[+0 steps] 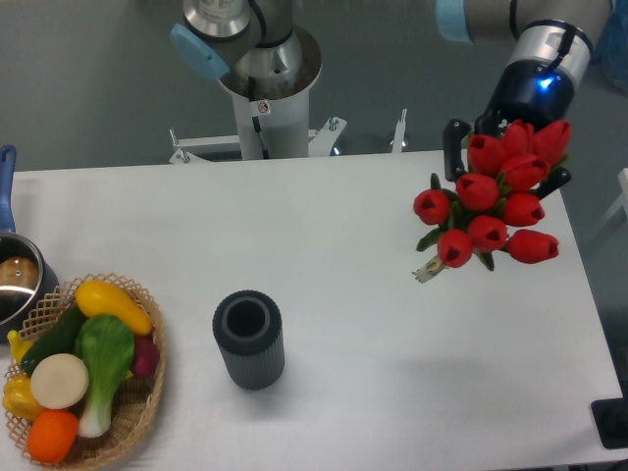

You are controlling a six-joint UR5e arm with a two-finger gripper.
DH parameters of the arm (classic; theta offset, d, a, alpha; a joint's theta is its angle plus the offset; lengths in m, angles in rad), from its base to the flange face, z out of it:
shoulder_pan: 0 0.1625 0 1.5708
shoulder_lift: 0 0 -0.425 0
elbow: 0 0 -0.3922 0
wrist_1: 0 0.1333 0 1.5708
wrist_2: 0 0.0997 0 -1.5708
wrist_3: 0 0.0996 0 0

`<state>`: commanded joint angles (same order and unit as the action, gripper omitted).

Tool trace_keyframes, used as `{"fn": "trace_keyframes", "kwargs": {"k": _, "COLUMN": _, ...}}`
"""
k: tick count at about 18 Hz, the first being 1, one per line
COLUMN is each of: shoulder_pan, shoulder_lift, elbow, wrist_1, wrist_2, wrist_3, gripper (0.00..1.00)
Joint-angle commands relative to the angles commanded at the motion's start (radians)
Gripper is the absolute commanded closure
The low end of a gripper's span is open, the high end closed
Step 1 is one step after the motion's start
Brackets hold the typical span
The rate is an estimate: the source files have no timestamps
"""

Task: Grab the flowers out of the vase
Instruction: 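Carry the held tulips away from the vase, holding them aloft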

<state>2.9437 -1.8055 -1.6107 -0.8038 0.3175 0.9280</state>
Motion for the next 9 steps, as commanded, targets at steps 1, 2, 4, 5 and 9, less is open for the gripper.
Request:
{"fn": "trace_keyframes", "kwargs": {"k": 1, "shoulder_pan": 0.002, "shoulder_lift": 0.000, "elbow": -0.002, "wrist_1": 0.000, "wrist_2": 0.000, "wrist_3": 0.000, "gripper": 0.69}}
{"fn": "trace_keyframes", "kwargs": {"k": 2, "shoulder_pan": 0.005, "shoulder_lift": 0.002, "elbow": -0.002, "wrist_1": 0.002, "wrist_2": 0.000, "wrist_3": 0.000, "gripper": 0.69}}
{"fn": "trace_keyframes", "kwargs": {"k": 4, "shoulder_pan": 0.006, "shoulder_lift": 0.002, "elbow": -0.009, "wrist_1": 0.003, "wrist_2": 0.000, "wrist_3": 0.002, "gripper": 0.69}}
{"fn": "trace_keyframes", "kwargs": {"k": 5, "shoulder_pan": 0.006, "shoulder_lift": 0.003, "elbow": -0.012, "wrist_1": 0.003, "wrist_2": 0.000, "wrist_3": 0.002, "gripper": 0.69}}
{"fn": "trace_keyframes", "kwargs": {"k": 9, "shoulder_pan": 0.005, "shoulder_lift": 0.008, "elbow": -0.020, "wrist_1": 0.003, "wrist_2": 0.000, "wrist_3": 0.002, "gripper": 0.69}}
